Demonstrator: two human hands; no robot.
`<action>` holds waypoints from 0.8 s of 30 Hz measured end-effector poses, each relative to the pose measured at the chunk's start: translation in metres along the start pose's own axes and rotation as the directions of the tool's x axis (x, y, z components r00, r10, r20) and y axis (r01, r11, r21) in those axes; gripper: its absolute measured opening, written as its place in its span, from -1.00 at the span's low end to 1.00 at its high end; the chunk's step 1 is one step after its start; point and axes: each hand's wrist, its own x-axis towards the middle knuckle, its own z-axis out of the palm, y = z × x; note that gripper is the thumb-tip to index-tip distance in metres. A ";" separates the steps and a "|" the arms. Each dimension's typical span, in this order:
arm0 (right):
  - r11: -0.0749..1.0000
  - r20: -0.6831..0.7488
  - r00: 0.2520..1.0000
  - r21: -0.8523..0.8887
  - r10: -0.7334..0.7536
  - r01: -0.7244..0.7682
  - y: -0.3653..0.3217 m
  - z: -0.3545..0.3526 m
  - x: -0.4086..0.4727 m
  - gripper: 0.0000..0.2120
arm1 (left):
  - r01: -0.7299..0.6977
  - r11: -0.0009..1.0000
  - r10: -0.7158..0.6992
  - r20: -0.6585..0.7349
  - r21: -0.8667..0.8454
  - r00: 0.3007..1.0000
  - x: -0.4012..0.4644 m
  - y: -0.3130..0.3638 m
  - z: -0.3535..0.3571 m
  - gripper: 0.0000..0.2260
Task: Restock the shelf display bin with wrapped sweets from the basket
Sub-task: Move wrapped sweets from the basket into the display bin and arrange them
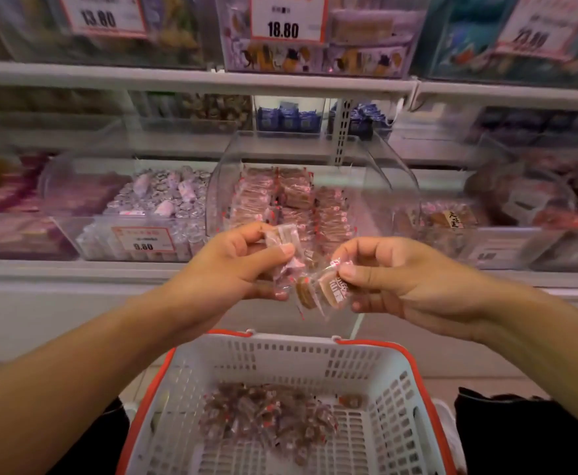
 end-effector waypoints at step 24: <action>0.968 -0.157 0.986 0.230 -0.060 0.096 -0.018 -0.007 0.005 -0.77 | 0.077 0.920 -0.087 -0.009 -0.383 0.996 0.015 0.002 0.010 -0.55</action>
